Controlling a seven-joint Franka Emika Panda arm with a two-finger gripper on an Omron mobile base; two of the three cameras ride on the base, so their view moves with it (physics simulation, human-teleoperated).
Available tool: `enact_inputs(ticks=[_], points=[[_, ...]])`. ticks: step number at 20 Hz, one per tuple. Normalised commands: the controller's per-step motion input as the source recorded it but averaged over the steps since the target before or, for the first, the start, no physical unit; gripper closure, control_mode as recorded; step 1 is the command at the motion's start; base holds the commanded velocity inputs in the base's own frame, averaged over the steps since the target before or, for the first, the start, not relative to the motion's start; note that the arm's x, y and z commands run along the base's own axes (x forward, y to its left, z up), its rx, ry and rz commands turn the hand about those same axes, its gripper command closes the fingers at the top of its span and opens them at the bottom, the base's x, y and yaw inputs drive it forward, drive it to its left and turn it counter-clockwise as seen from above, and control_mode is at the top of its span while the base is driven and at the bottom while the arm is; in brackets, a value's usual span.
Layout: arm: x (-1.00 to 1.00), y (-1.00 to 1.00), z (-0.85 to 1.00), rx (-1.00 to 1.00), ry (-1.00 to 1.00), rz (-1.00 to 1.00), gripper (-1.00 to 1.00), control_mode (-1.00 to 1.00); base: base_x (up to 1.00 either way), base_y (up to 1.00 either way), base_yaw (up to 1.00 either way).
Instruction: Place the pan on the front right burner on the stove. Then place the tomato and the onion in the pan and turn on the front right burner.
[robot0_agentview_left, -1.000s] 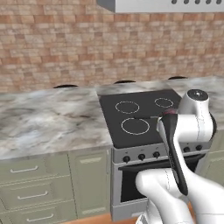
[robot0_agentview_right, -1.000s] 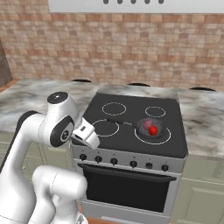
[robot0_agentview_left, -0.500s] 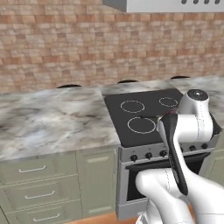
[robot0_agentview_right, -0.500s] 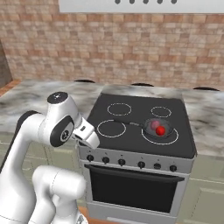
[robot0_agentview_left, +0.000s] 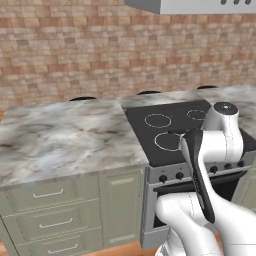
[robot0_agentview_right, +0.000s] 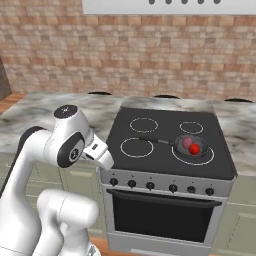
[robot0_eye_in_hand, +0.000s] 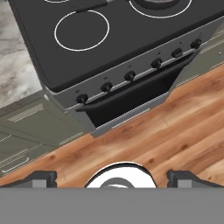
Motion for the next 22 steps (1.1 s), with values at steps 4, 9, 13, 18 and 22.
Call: enact_inputs(ticks=[4,9,13,18,22], points=[[0.0,0.0,0.0,0.0,0.0,0.0,-1.0,1.0,0.14,0.32,-0.04],[0.0,0.0,0.0,0.0,0.0,0.0,-1.0,1.0,0.11,0.08,0.0],[0.0,0.0,0.0,0.0,0.0,0.0,-1.0,1.0,0.02,0.0,0.0],[0.0,0.0,0.0,0.0,0.0,0.0,-1.0,1.0,0.0,0.0,0.0],[0.0,0.0,0.0,0.0,0.0,0.0,-1.0,-1.0,0.0,0.0,0.0]])
